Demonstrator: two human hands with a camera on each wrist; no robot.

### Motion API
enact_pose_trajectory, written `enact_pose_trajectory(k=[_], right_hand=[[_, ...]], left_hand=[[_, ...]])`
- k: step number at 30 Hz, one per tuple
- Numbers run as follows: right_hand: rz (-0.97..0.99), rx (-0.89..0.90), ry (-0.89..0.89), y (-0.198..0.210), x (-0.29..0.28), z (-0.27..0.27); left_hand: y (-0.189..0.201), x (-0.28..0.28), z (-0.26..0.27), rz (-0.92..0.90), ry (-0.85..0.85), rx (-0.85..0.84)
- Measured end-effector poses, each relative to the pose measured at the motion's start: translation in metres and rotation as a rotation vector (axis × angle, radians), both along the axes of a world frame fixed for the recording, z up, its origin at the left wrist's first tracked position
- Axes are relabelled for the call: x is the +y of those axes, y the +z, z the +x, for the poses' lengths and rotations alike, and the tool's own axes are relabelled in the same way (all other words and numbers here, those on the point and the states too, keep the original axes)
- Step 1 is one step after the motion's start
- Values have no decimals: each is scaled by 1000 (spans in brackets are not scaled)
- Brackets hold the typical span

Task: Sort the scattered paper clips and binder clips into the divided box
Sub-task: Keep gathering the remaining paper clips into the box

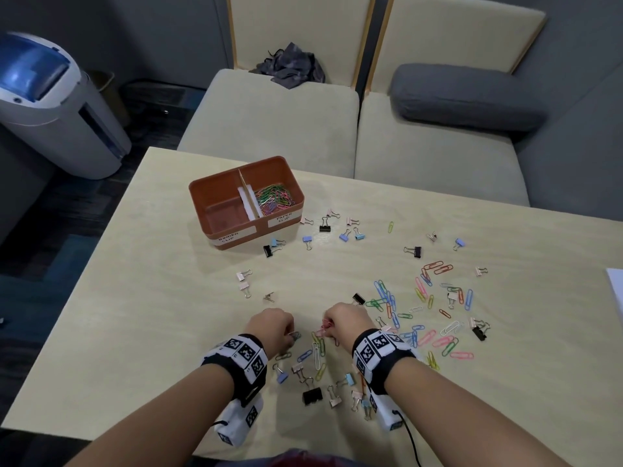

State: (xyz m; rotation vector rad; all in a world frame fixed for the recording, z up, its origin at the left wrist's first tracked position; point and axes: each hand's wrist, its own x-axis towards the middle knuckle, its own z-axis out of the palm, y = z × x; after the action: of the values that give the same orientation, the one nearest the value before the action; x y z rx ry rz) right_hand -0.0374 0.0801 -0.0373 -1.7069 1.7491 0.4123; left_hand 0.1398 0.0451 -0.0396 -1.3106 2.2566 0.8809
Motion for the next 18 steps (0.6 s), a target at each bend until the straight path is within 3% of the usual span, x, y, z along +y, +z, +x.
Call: enact_pose_trajectory(k=[11,18], right_hand=[[-13,-8,36,1,0,-1],[10,33,80,4,0,-1]], left_hand=[[-2,-1,-5,-50,-168,-111],[2,-5,4,46,-10,43]])
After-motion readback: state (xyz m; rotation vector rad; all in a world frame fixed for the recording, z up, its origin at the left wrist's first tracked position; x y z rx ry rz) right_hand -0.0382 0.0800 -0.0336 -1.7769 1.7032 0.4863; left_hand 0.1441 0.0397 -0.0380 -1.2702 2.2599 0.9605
